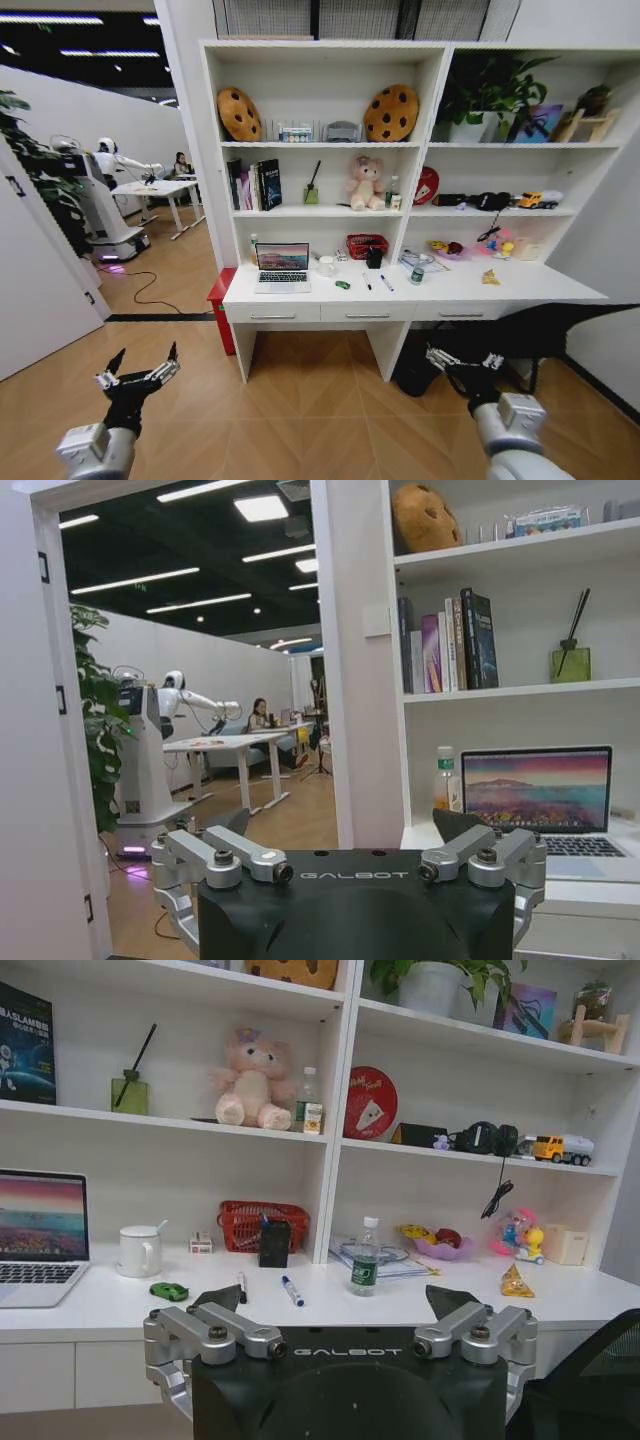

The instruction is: Organize the objects on the table.

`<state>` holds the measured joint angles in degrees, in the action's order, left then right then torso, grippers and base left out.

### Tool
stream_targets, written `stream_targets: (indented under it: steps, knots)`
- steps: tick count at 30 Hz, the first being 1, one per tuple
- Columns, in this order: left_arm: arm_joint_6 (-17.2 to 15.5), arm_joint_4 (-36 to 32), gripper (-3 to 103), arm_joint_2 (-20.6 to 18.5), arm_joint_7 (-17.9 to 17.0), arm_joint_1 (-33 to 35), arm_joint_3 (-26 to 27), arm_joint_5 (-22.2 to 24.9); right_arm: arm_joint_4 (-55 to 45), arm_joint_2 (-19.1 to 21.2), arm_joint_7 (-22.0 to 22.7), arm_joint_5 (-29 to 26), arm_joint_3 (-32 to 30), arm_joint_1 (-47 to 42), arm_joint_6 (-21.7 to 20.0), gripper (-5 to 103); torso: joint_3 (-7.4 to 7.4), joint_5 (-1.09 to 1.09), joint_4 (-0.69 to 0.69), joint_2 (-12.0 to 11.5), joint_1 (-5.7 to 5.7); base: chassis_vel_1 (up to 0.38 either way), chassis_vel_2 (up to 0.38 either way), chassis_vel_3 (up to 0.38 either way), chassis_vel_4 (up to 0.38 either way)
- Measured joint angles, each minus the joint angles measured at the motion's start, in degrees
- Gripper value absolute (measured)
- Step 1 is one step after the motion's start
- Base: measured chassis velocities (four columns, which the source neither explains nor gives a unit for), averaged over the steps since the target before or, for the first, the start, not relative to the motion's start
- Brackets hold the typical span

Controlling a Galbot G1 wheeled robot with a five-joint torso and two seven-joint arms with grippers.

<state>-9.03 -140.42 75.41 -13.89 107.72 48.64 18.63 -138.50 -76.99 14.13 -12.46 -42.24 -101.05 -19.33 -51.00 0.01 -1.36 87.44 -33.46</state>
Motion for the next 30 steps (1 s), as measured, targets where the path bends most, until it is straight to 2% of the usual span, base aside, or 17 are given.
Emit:
stream_targets:
  steps: [8, 10, 14, 18, 30]
  knots:
    - [0.13, -1.82, 100, 0.45, -0.04, -0.42, -1.22, -0.56, -0.43, 0.15, 1.33, 0.84, -1.72, 1.33, 0.78, 100, 0.0, 0.0, 0.0, 0.0, 0.0, 0.0, 0.0, 0.0, 0.0]
    - [-0.55, -2.78, 100, 0.31, -1.22, -0.89, -1.67, -0.51, -2.36, -0.48, 1.92, 0.75, -0.1, 1.61, -0.41, 100, 0.0, -0.01, 0.0, 0.0, 0.0, 0.0, 0.0, 0.0, 0.0]
    - [-1.01, -2.9, 100, 0.13, -2.48, -1.64, -2.36, -0.81, -3.12, -0.6, 1.82, 1.5, 0.15, 0.95, -0.12, 100, 0.0, -0.01, -0.01, 0.0, 0.0, 0.0, 0.0, 0.0, 0.0]
    - [-1.19, -2.92, 100, 0.31, -2.61, -1.71, -2.65, -1.79, -4.66, -0.31, 1.87, 0.81, -0.77, 0.02, -0.03, 100, 0.0, -0.01, -0.01, 0.0, 0.0, 0.0, 0.0, 0.0, 0.0]
    - [-3.63, -2.91, 100, 0.12, -3.46, -2.6, -2.75, -1.13, -4.87, 0.78, 2.68, -1.22, -0.94, 1.38, -3.57, 100, 0.0, -0.01, -0.01, 0.0, 0.0, 0.0, 0.0, 0.0, 0.0]
